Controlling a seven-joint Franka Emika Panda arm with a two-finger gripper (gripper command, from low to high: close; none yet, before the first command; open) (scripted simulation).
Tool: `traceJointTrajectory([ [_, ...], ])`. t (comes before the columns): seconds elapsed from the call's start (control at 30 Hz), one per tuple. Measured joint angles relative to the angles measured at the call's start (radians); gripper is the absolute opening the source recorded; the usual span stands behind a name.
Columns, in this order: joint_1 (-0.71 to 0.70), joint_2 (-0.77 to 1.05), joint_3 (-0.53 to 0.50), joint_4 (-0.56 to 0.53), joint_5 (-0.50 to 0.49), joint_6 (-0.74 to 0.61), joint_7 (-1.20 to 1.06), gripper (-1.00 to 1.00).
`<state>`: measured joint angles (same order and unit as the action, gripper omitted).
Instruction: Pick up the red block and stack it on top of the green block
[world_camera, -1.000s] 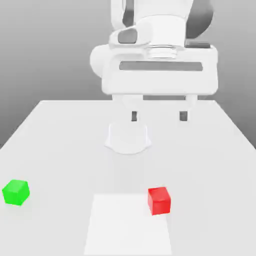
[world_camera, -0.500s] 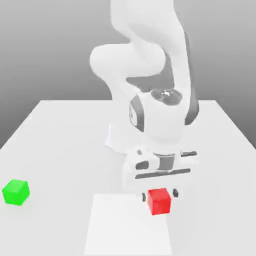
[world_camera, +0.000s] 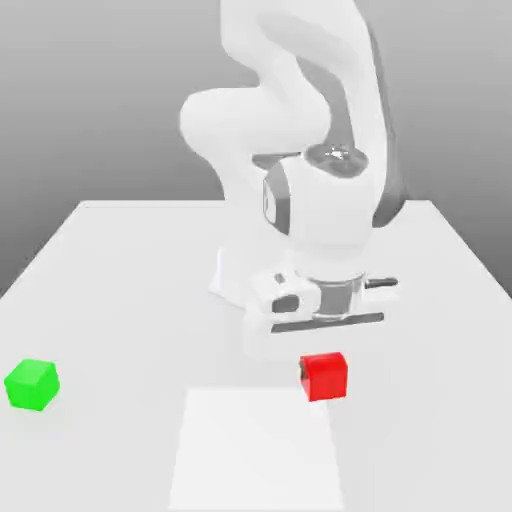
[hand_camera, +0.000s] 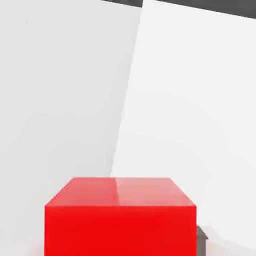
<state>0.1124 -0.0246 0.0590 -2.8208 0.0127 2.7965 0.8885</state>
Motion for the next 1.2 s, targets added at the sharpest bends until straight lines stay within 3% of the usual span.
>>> traceJointTrajectory([
  [0.67, -0.614, 0.068, -0.363, 0.230, 0.019, -0.164, 0.838, -1.00],
  [0.83, -0.647, 0.222, -0.320, 0.249, 0.127, -0.035, 0.796, -1.00],
  [0.87, -0.656, 0.247, -0.308, 0.250, 0.145, -0.012, 0.784, 1.00],
  [1.07, -0.659, 0.260, -0.304, 0.251, 0.154, -0.002, 0.778, 1.00],
  [1.2, -0.641, 0.160, -0.335, 0.246, 0.079, -0.092, 0.832, 1.00],
])
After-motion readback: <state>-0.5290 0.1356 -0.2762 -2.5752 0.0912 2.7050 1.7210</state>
